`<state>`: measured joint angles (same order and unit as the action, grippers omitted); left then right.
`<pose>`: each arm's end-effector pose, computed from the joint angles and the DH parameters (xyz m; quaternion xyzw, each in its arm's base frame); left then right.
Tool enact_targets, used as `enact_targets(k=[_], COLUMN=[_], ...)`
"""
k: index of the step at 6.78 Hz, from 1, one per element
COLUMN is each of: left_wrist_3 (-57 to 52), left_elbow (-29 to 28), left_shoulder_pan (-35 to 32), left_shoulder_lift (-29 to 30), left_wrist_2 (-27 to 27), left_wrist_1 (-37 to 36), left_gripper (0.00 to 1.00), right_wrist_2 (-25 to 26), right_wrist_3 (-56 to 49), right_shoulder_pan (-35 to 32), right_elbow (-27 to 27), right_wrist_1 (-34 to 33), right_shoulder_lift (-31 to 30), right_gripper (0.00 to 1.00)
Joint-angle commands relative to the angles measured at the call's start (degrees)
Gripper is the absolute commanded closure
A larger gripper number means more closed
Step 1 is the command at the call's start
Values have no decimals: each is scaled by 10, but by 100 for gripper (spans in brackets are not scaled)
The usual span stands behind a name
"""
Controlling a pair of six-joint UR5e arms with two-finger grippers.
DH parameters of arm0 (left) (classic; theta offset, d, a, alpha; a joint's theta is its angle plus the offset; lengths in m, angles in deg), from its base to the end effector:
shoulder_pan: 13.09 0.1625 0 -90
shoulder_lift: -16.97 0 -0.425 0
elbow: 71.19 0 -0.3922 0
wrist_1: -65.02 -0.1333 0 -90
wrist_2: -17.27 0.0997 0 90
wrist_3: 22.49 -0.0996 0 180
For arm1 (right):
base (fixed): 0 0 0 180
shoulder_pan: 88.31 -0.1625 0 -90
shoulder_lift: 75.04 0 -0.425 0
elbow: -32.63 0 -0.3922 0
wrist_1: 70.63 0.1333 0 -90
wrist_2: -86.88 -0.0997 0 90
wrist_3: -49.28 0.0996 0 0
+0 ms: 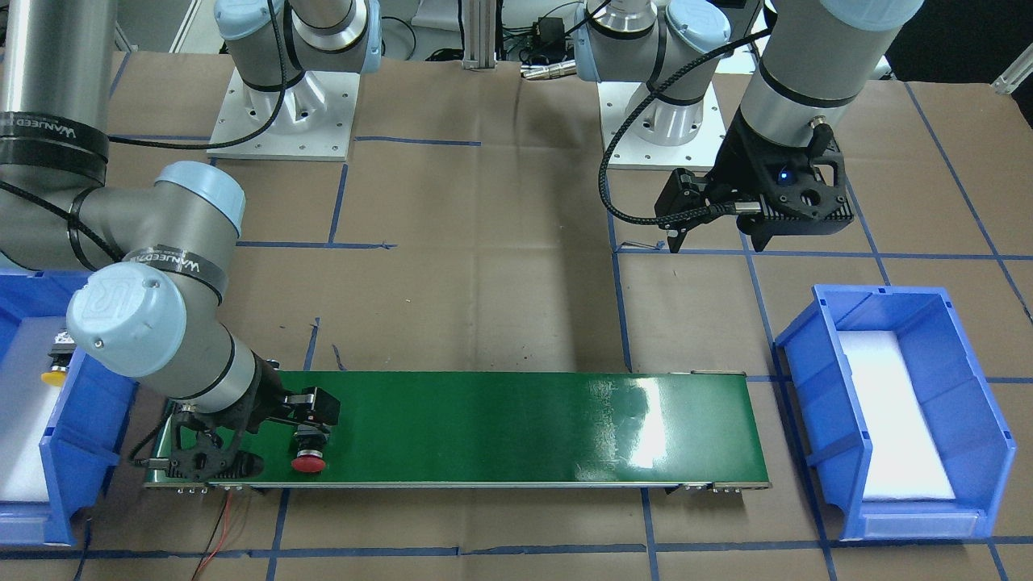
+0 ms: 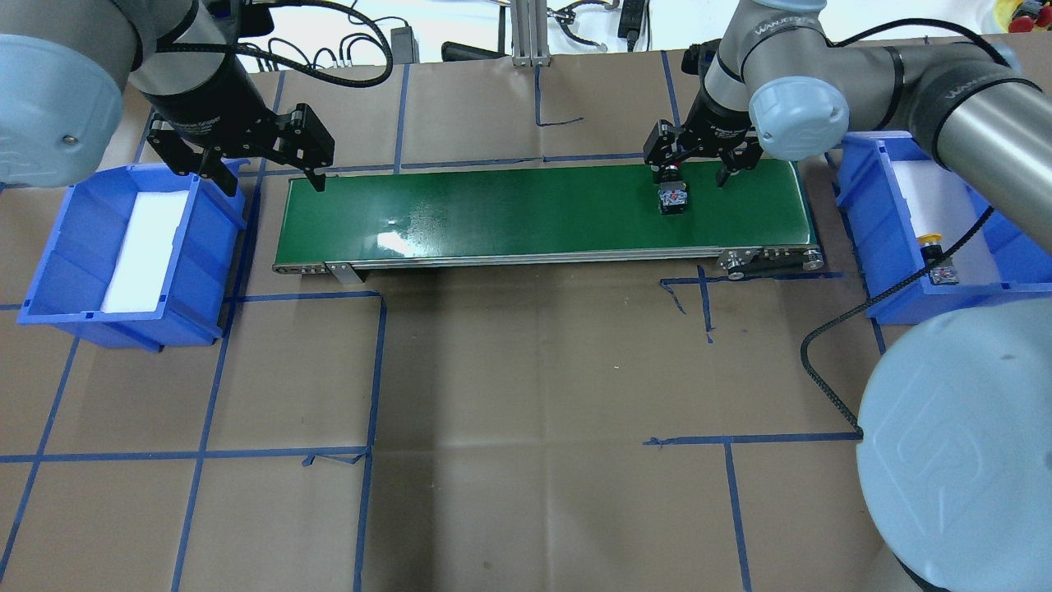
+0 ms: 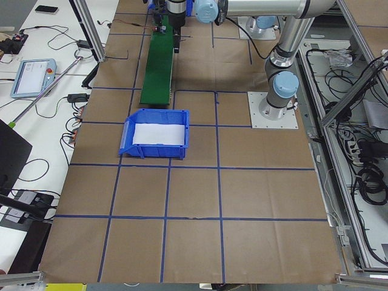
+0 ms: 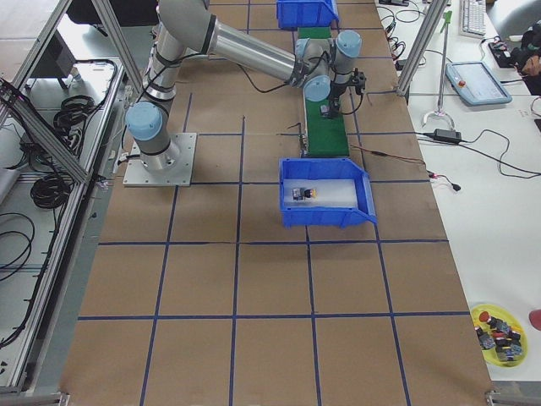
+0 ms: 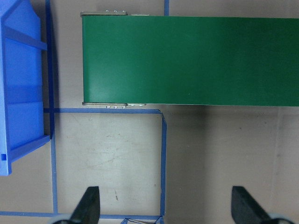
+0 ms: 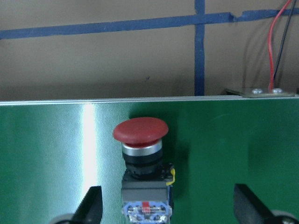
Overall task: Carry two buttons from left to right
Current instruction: 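Grasp the red-capped button with the right gripper and lift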
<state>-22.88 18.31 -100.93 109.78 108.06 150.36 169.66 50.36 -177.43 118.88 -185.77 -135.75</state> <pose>-0.1124 -0.5210 0.4758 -0.0156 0.9996 -0.0203 0.0073 0.1357 -0.6630 0.2646 0.0173 0.9979 0.0036 0.0630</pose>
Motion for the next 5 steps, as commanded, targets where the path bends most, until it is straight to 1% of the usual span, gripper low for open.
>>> enact_targets(k=[1,2,3,4,5], left_wrist_3=[-18,-15,-6,14,16], left_elbow=[-1,-2,-3,-4,-3], left_shoulder_pan=[19,16,15,14,11], left_shoulder_lift=[-2,-2,-2,0,-1], left_wrist_2=[-18,-18,-18,-18,-18], left_wrist_1=[0,1,1,1,2], left_gripper=[0,0,0,0,0], right_wrist_2=[5,11,32,61,106], right_wrist_3=[0,-6,-9,-11,-20], right_shoulder_pan=[0,0,1,1,3], right_elbow=[0,-2,-3,-6,-22], right_wrist_1=[-16,-23,-19,-19,-12], right_shoulder_lift=[21,22,19,16,14], right_gripper=[1,33,90,95,96])
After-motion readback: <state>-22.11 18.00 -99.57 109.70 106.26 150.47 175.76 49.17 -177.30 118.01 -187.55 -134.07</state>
